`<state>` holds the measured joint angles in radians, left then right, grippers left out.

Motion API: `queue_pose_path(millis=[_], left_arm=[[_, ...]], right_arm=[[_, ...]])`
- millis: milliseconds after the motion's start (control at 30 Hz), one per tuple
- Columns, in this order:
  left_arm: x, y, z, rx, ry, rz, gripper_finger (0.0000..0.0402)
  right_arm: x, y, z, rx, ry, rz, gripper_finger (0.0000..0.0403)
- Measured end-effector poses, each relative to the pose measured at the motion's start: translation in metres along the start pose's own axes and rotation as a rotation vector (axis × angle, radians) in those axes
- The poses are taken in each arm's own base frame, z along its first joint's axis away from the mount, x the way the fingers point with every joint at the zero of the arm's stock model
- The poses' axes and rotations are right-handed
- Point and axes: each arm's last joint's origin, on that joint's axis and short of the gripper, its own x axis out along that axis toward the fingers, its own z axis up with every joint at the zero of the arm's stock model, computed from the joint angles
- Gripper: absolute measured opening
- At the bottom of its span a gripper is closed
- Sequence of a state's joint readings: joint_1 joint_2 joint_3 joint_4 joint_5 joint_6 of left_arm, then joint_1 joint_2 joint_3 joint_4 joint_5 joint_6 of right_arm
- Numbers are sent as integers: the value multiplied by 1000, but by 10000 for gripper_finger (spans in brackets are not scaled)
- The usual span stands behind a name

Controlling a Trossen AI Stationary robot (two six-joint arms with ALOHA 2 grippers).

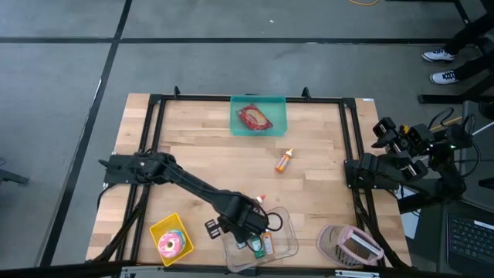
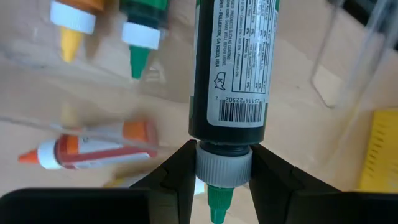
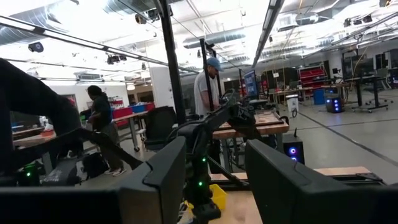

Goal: Pick & Place Food Item
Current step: Put the green food coloring bottle into the transparent bin

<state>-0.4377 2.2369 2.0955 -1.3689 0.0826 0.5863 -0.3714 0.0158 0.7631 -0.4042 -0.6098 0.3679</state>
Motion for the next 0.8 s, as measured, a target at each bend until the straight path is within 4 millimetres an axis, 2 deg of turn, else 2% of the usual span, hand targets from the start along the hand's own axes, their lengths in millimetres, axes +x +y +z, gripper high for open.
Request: queue_pose_path(millis=[233,433,800], left_arm=[[18,13,6,15,-56,-11,112],[32,15,9,19,-44,-31,112],[30,17,13,37,-99,-13,114]], right_arm=[[0,0,0,3,3,7,165],[0,0,0,-8,6,12,165],[0,0,0,-8,8,18,165]])
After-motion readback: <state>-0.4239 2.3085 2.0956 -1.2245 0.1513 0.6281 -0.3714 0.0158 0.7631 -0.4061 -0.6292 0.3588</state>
